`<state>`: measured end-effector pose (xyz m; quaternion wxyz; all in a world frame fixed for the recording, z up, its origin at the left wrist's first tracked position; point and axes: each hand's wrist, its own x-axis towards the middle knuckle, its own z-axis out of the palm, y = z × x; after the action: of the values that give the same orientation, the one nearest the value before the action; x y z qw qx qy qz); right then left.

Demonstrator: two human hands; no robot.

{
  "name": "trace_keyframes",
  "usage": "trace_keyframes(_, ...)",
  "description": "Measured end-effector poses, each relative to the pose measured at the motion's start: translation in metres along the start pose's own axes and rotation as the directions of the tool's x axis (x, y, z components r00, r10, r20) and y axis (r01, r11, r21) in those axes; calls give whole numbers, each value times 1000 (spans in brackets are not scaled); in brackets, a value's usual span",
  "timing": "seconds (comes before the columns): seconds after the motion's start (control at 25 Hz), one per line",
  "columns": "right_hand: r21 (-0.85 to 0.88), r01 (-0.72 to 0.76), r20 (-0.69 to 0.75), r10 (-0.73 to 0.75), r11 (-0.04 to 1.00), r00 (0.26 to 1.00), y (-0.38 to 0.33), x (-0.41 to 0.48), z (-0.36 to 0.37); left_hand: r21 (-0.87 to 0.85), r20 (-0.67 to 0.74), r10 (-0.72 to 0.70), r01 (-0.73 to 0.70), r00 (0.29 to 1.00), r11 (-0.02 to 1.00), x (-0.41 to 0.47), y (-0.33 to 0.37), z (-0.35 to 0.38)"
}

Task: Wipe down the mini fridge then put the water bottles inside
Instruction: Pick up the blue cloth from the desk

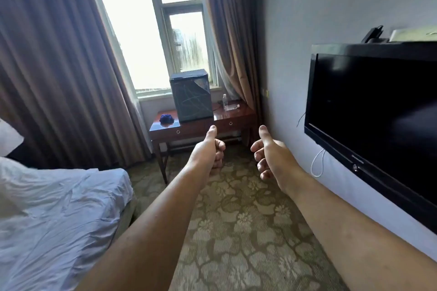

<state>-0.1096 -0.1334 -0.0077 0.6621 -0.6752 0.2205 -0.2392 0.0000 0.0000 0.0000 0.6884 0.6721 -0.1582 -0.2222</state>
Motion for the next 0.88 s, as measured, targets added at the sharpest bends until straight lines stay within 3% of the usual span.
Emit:
trace_keyframes(0.2, -17, -97, 26, 97, 995, 995, 46, 56, 35, 80, -42, -24, 27, 999, 996, 59, -32, -32)
trace_keyframes(0.44, -58, -114, 67, 118, 992, 991, 90, 178, 121, 153, -78, -22, 34, 997, 988, 193, -62, -95)
trace_keyframes(0.68, -54, -123, 103, 128, 991, 986, 85, 313, 203, 190, -135, -46, 72, 990, 979, 322, -48, -196)
trace_keyframes(0.88, -36, -156, 117, 159, 987, 980, 113, 407, 230, 252, -126, -74, 104, 989, 962, 427, -62, -218)
